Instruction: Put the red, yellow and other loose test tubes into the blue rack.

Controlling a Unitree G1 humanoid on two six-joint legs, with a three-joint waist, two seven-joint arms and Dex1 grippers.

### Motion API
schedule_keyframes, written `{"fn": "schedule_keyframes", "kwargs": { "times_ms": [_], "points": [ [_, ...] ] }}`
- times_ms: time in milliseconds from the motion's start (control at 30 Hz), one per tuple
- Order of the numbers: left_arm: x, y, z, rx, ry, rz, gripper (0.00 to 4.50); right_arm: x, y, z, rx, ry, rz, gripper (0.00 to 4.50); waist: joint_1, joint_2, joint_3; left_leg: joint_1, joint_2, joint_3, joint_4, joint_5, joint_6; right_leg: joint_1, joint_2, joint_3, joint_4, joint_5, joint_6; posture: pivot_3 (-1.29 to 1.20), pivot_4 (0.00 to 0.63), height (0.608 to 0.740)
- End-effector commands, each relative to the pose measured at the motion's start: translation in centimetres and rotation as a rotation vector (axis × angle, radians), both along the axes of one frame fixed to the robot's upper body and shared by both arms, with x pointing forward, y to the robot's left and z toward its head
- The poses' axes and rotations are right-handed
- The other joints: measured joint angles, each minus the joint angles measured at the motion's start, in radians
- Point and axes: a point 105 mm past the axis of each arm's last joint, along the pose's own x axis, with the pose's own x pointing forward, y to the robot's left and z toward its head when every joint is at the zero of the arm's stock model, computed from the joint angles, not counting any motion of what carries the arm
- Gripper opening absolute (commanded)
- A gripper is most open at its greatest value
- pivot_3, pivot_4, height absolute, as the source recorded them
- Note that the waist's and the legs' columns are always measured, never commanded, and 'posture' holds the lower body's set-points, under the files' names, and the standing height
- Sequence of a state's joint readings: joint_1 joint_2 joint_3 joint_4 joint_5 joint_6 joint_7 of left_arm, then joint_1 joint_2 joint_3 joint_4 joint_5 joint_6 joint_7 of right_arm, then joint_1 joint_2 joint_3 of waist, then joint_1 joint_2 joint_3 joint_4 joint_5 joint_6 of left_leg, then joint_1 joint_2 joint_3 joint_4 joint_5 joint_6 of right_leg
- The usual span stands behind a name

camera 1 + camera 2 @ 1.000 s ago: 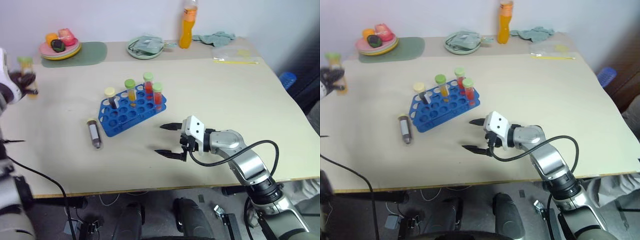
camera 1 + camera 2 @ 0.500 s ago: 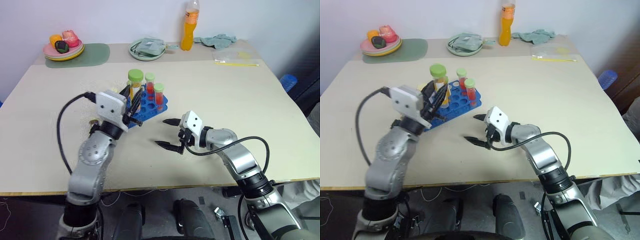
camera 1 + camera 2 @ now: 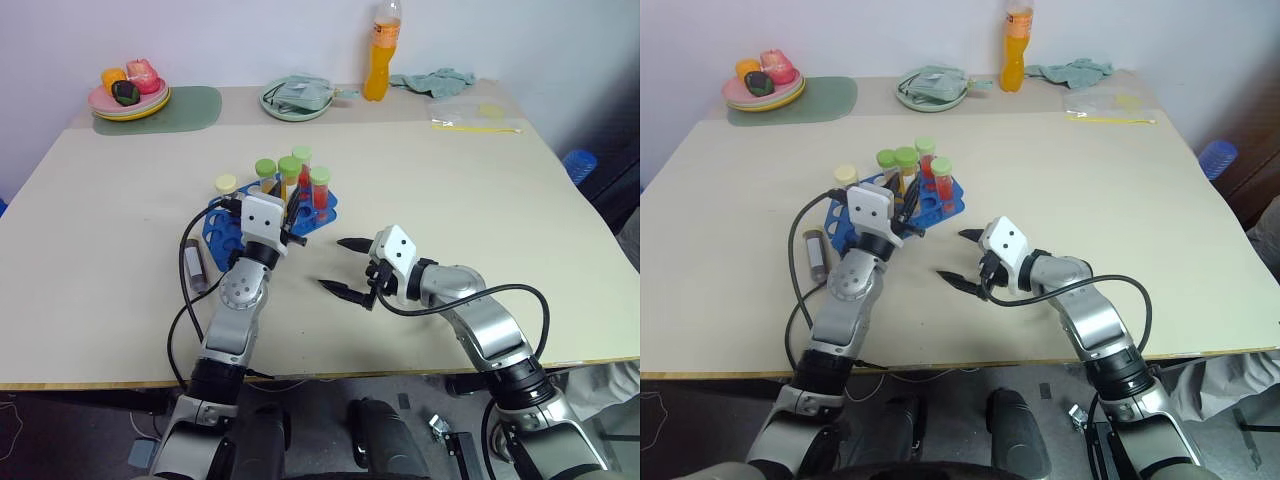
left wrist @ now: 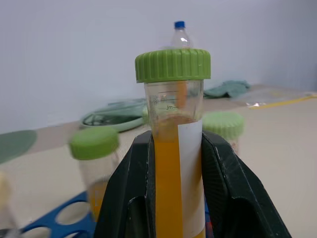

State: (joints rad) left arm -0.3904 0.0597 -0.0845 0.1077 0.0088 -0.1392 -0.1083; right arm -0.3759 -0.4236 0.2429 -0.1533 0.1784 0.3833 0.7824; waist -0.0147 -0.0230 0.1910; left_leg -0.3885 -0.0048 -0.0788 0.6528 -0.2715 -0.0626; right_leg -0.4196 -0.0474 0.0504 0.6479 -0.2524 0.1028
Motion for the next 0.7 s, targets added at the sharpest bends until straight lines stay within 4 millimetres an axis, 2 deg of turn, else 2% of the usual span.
{"fn": "schedule_keyframes", "kwargs": {
  "times_ms": [33, 400, 700],
  "points": [
    [-0.1, -0.1, 0.7, -0.005, -0.045, -0.011, 0.73, -0.3, -0.2, 1.3, 0.016, -0.044, -0.007, 4.5, 0.002, 0.0, 0.0, 0.0, 0.0, 0.0, 0.0, 0.0, 0.0, 0.0, 0.0, 0.0, 0.0, 0.0, 0.0, 0.0, 0.15, 0.74],
    [0.8, 0.0, 0.1, 0.042, -0.034, 0.028, 0.73, -0.4, -0.3, 1.1, 0.004, -0.038, -0.008, 4.5, 0.002, 0.0, 0.0, 0.0, 0.0, 0.0, 0.0, 0.0, 0.0, 0.0, 0.0, 0.0, 0.0, 0.0, 0.0, 0.0, 0.15, 0.74],
    [1.0, -0.1, -0.6, 0.005, -0.005, 0.023, 0.73, -0.6, -0.1, 1.0, -0.001, -0.038, -0.001, 4.5, 0.003, 0.0, 0.0, 0.0, 0.0, 0.0, 0.0, 0.0, 0.0, 0.0, 0.0, 0.0, 0.0, 0.0, 0.0, 0.0, 0.15, 0.74]
  ]
}}
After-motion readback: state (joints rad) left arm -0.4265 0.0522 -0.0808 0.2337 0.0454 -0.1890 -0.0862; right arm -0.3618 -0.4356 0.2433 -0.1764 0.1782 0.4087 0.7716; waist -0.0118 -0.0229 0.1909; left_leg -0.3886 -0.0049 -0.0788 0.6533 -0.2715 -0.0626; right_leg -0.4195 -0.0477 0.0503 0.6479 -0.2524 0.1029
